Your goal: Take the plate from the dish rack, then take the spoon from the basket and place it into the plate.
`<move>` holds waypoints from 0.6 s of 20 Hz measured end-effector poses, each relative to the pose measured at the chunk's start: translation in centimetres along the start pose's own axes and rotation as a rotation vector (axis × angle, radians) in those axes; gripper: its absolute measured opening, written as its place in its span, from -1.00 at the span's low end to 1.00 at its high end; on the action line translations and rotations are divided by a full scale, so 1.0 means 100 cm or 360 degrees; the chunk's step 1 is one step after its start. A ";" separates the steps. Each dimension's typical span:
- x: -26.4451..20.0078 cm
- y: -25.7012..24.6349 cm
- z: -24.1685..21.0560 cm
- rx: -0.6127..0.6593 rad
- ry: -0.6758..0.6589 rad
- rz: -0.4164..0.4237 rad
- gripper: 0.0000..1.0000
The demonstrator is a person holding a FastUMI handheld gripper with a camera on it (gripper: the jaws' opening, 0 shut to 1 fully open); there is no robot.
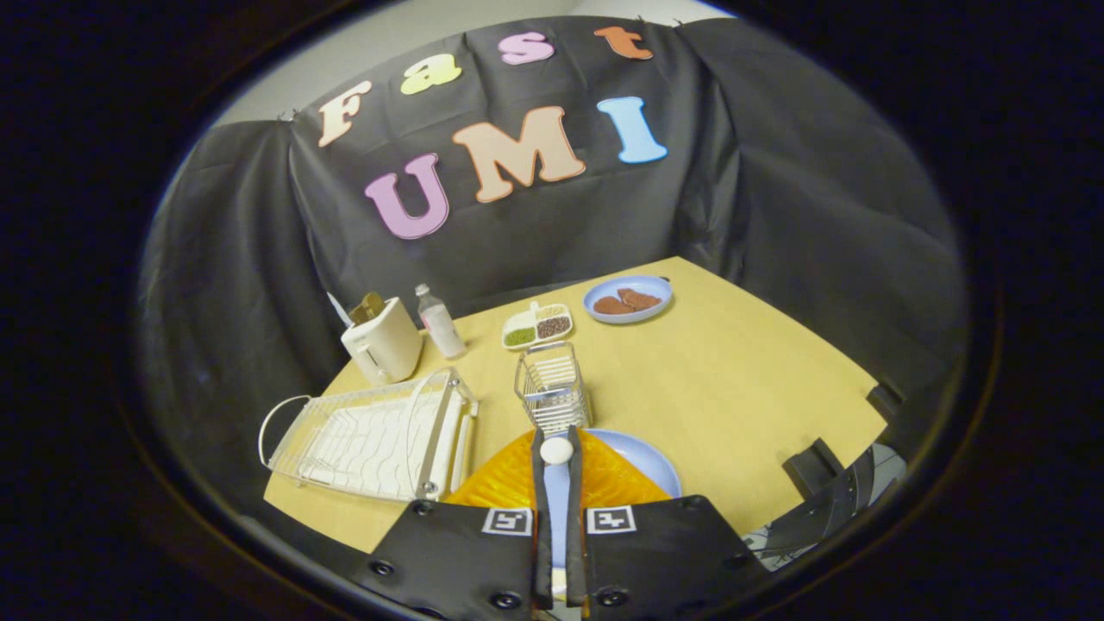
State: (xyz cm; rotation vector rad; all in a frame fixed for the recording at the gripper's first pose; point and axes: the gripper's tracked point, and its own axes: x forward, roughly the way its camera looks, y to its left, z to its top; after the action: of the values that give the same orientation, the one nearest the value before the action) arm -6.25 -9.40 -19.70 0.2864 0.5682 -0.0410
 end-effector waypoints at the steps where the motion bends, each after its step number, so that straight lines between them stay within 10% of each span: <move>1: 0.001 -0.002 -0.004 0.0005 0.0014 -0.0005 -0.82; 12: 0.008 -0.013 -0.029 0.0071 0.0109 -0.0028 -0.78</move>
State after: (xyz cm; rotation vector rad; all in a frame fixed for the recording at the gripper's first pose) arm -7.28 -9.81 -22.82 0.3271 0.6383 -0.0613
